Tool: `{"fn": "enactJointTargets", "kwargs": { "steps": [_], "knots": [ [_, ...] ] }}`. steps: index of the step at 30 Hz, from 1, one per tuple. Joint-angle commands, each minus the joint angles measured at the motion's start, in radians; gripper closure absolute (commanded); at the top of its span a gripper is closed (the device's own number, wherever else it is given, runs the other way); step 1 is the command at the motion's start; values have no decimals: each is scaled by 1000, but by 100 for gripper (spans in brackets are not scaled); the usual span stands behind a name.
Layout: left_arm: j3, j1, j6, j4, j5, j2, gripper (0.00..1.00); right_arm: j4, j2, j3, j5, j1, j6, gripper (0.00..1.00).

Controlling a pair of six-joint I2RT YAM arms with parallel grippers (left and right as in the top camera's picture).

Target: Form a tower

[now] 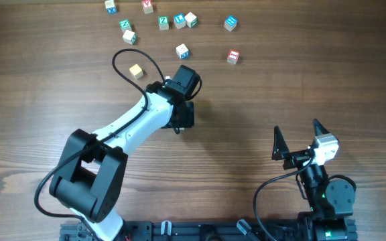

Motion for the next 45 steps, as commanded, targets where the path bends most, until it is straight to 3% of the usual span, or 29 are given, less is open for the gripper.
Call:
{"fn": "enactJointTargets", "kwargs": {
  "steps": [1,3,7,9,10,12,16,21,26,27,29,35,38,39,40,41,43,45],
  "knots": [
    [6,-8,-18,3,6,7,46,3,-8,-1,11,2,6,0],
    [6,-8,-18,3,6,7,59,3,-8,-1,11,2,6,0],
    [5,-8,-18,3,6,7,61,3,-8,-1,11,2,6,0],
    [5,-8,-18,3,6,7,73,3,-8,-1,11,2,6,0],
    [5,-8,-18,3,6,7,75,3,-8,-1,11,2,6,0],
    [5,-8,-18,2,6,7,68,3,-8,-1,11,2,6,0],
    [5,-8,-18,2,6,7,41,3,-8,-1,11,2,6,0],
    [5,-8,-18,-2,5,7,23,3,-8,-1,11,2,6,0],
    [6,-8,-18,-2,5,7,21,3,-8,-1,11,2,6,0],
    [6,-8,-17,-1,5,7,18,3,-8,-1,11,2,6,0],
    [29,0,12,-2,5,-6,1,3,-8,-1,11,2,6,0],
    [310,103,66,-150,5,-91,1,3,-8,-1,11,2,6,0],
    [439,169,65,-140,0,-108,11,3,-8,-1,11,2,6,0],
    [447,190,65,-113,-3,-108,23,3,-8,-1,11,2,6,0],
    [447,214,64,-85,-3,-106,54,3,-8,-1,11,2,6,0],
    [447,230,64,-74,-3,-95,79,3,-8,-1,11,2,6,1],
    [447,249,65,-71,-3,-75,90,3,-8,-1,11,2,6,0],
    [447,264,65,-72,-3,-44,93,3,-8,-1,11,2,6,0]
  ]
}}
